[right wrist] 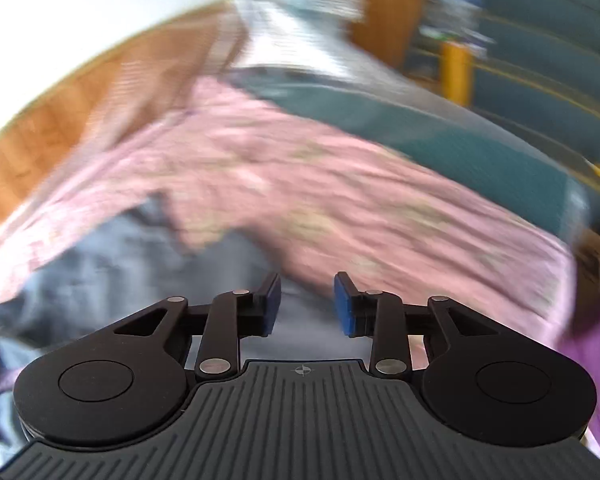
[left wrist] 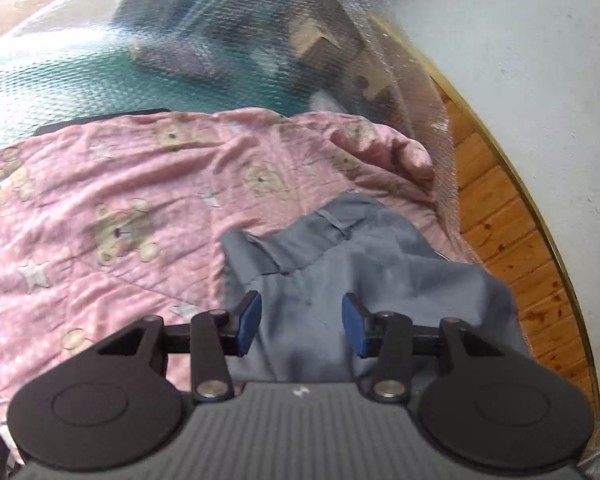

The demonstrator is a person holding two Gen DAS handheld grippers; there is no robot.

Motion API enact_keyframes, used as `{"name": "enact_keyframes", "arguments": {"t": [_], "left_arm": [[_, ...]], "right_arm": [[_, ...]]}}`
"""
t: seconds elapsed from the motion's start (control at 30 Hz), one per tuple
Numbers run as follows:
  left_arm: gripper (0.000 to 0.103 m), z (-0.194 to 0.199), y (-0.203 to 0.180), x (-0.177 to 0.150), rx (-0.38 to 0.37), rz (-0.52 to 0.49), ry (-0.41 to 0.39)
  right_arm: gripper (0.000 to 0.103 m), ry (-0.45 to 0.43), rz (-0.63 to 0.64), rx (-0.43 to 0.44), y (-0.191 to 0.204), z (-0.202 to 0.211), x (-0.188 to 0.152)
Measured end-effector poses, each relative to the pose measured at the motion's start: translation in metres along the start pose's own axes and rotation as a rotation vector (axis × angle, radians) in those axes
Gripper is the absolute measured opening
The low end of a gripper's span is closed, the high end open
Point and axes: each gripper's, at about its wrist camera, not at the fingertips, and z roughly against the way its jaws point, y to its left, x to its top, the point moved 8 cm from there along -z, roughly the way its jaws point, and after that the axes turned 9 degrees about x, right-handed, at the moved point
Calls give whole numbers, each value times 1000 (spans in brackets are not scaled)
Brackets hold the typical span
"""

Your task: Fold clothes

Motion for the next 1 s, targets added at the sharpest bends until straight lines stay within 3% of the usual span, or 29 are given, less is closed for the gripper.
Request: {"name": "enact_keyframes", "arguments": {"t": [0.07, 0.13, 0.2, 0.23, 0.27, 0.3, 0.37, 0.4, 0.47, 0.5, 0.57, 0.63, 0.77, 0.87, 1.0], "left_arm": [[46, -17, -18, -13, -15, -44, 60], [46, -36, -21, -28, 7, -78, 106], [45, -52, -4, -39, 75, -89, 133], [46, -57, 12, -43, 118, -71, 146], [48, -59, 31, -46, 171, -37, 161], [43, -57, 41, -45, 201, -5, 167], [47, -45, 32, -35, 142, 27, 152], [47, -39, 27, -29, 113, 43, 144], [50, -27, 17, -19, 54, 75, 128], [52, -21, 13, -14, 25, 91, 120], [66, -13, -4, -3, -48, 128, 114], [71, -30, -47, -3, -163, 179, 163], [77, -89, -116, -28, -277, 264, 305], [80, -119, -146, -58, -256, 265, 390], [79, -147, -156, -67, -231, 282, 401]], "right_arm": [[36, 62, 20, 61, 16, -26, -8], [36, 162, -7, 5, -3, -49, -33], [34, 264, -35, -57, -24, -70, -58], [18, 249, -63, -83, -36, -65, -62], [16, 225, -93, -108, -48, -58, -65], [16, 222, -133, -128, -53, -51, -67], [26, 235, -211, -126, -47, -40, -64], [31, 220, -233, -75, -34, -35, -58], [55, 194, -261, 81, 13, -30, -46], [62, 186, -277, 170, 41, -29, -41], [86, 206, -344, 364, 98, -38, -36], [88, 239, -420, 503, 144, -56, -38], [89, 338, -583, 576, 199, -107, -60], [91, 372, -689, 561, 218, -138, -74], [92, 380, -785, 499, 225, -178, -80]]}}
